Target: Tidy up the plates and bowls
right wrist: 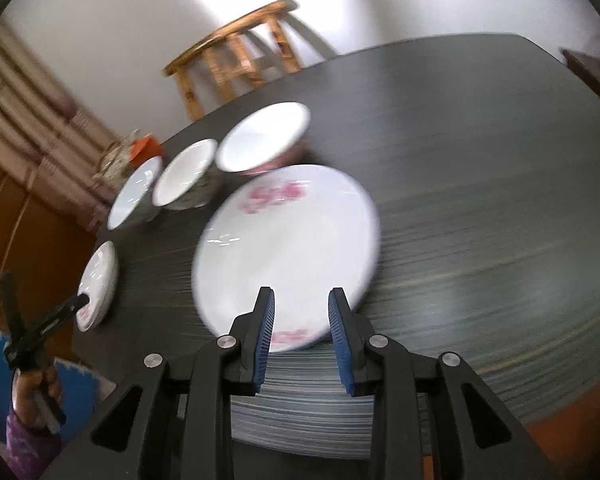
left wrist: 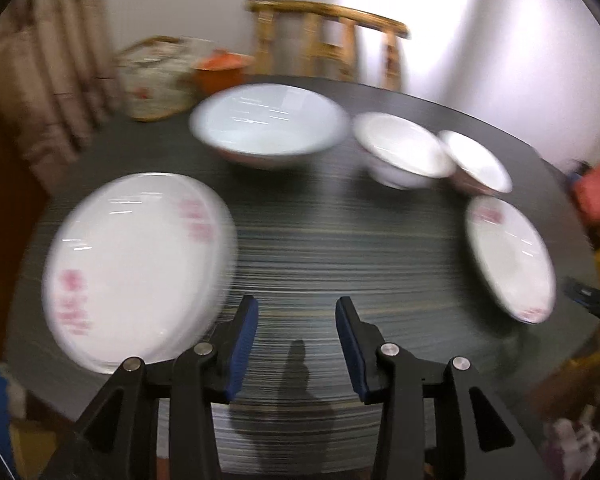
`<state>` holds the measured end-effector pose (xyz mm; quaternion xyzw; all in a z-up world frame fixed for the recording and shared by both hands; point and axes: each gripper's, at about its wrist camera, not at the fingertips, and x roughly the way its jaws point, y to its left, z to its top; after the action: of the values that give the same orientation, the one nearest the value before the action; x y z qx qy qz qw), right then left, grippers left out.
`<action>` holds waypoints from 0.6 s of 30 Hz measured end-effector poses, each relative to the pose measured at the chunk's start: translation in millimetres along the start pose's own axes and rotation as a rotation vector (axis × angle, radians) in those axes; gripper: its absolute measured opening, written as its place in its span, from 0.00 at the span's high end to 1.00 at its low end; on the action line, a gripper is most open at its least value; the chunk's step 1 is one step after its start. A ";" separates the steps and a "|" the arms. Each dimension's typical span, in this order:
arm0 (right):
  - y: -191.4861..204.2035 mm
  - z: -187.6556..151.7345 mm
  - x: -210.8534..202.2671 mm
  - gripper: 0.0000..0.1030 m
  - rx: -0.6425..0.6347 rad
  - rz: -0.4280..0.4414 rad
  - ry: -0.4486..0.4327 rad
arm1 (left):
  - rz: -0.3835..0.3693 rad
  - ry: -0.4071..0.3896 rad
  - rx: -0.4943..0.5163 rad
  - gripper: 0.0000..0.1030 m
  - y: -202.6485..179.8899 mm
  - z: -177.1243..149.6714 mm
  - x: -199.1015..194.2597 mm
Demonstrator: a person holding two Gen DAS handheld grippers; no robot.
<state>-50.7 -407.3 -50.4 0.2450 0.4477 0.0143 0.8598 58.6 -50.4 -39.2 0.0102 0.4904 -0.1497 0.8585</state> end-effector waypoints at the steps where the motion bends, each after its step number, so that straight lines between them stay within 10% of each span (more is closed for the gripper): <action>1: -8.5 -0.6 1.0 0.73 0.019 0.002 -0.001 | -0.048 0.023 0.001 0.60 -8.9 2.1 6.0; 9: -50.2 5.0 20.6 0.73 0.131 0.052 0.019 | -0.354 0.177 -0.088 0.60 -78.9 24.2 56.0; 18: -60.5 24.8 30.4 0.73 0.152 0.129 0.014 | -0.393 0.253 -0.111 0.60 -120.1 38.3 89.5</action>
<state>-25.0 -463.2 -88.0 0.3380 0.4366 0.0375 0.8329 101.1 -193.5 -79.4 -0.1141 0.5941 -0.2840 0.7438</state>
